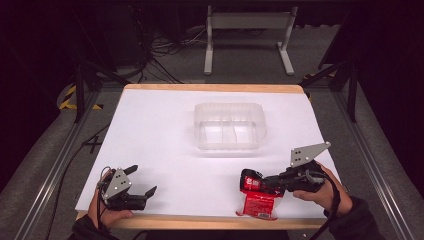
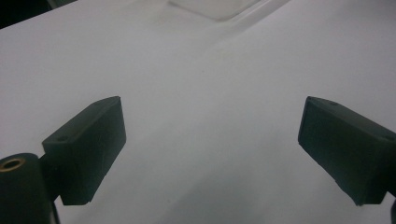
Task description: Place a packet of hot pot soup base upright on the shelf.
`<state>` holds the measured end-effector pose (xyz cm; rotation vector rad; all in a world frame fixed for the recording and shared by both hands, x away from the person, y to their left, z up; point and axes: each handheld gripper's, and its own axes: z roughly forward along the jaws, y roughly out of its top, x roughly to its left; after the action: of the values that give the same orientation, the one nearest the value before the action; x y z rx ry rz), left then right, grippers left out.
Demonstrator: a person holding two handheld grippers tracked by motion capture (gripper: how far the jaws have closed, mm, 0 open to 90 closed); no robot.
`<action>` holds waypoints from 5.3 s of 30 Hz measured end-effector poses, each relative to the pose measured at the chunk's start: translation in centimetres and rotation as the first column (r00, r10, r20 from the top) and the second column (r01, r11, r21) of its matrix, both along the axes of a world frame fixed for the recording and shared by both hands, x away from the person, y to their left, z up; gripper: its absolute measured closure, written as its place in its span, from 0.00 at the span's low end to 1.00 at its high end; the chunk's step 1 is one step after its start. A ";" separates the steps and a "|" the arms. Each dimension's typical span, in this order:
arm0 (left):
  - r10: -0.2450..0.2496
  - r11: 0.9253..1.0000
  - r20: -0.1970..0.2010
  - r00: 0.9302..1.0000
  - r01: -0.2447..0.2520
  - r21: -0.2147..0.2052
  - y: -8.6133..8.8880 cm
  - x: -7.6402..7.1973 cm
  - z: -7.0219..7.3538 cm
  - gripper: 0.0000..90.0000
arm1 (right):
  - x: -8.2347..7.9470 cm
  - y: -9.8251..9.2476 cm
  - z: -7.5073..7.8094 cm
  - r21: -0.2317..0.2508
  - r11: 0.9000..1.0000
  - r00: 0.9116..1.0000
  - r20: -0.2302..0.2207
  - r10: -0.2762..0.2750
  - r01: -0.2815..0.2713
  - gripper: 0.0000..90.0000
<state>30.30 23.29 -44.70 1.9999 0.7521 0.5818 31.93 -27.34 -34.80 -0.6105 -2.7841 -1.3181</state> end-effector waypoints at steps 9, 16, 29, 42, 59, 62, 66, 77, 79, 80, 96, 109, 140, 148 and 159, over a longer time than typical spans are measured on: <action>-0.002 1.000 -0.001 1.000 0.002 -0.001 0.1 0.0 0.1 0.09 | -2.4 0.2 1.0 0.002 1.000 0.999 0.024 0.025 -0.025 0.98; -0.001 1.000 -0.001 1.000 0.001 -0.001 0.1 -0.1 0.1 0.09 | -3.7 1.4 1.5 -0.014 0.997 0.997 0.033 0.071 -0.070 0.98; 0.001 1.000 0.003 1.000 -0.001 -0.010 0.2 -0.1 0.2 0.09 | -4.0 3.8 2.5 0.002 0.995 0.993 0.056 0.100 -0.101 0.98; 0.001 1.000 0.008 1.000 -0.001 -0.019 0.2 -0.1 0.2 0.09 | -0.3 2.9 5.1 0.021 0.998 0.990 0.127 -0.063 0.061 0.98; 0.003 1.000 0.022 1.000 -0.003 -0.017 0.3 -0.2 0.2 0.09 | 4.2 2.7 6.9 0.025 0.971 0.953 0.186 -0.238 0.237 0.98; 0.007 1.000 0.024 1.000 -0.007 -0.023 0.3 -0.2 0.2 0.09 | 4.9 2.9 7.4 0.030 0.960 0.940 0.200 -0.277 0.277 0.98; 0.012 1.000 0.030 0.999 -0.012 -0.021 0.3 -0.2 0.2 0.09 | 5.6 3.0 7.8 0.036 0.950 0.928 0.207 -0.310 0.310 0.98; 0.009 1.000 0.032 0.999 -0.008 -0.012 0.1 -0.2 0.0 0.09 | 8.8 3.6 9.0 0.051 0.878 0.849 0.236 -0.473 0.476 0.97; 0.005 1.000 0.031 1.000 -0.004 -0.009 0.0 -0.2 0.0 0.09 | 9.3 3.7 9.1 0.052 0.858 0.827 0.243 -0.507 0.511 0.98; 0.003 1.000 0.028 1.000 -0.003 -0.008 0.0 -0.2 -0.1 0.09 | 9.6 3.7 9.2 0.054 0.852 0.820 0.243 -0.518 0.521 0.98; 0.004 1.000 0.028 1.000 -0.004 -0.013 0.0 -0.2 -0.1 0.09 | 13.8 3.4 8.0 0.051 0.718 0.689 0.241 -0.684 0.695 0.97; 0.003 1.000 0.028 1.000 -0.003 -0.014 0.1 -0.1 -0.1 0.09 | 15.2 4.0 6.6 0.052 0.655 0.624 0.254 -0.739 0.754 0.97; -0.004 1.000 0.029 1.000 0.004 -0.015 0.0 -0.1 0.0 0.09 | 14.1 4.2 1.5 0.038 0.626 0.605 0.216 -0.766 0.779 0.94; 0.000 1.000 0.032 0.999 0.000 -0.016 0.0 -0.1 0.0 0.09 | 14.0 4.1 1.4 0.027 0.650 0.630 0.218 -0.745 0.760 0.93; 0.006 1.000 0.032 0.999 -0.005 -0.018 0.1 -0.1 0.0 0.09 | 13.9 3.8 1.6 -0.010 0.697 0.680 0.227 -0.697 0.717 0.88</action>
<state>30.18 23.43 -44.67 1.9682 0.7414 0.6068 45.84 -23.56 -33.16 -1.8160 -2.8816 -1.3751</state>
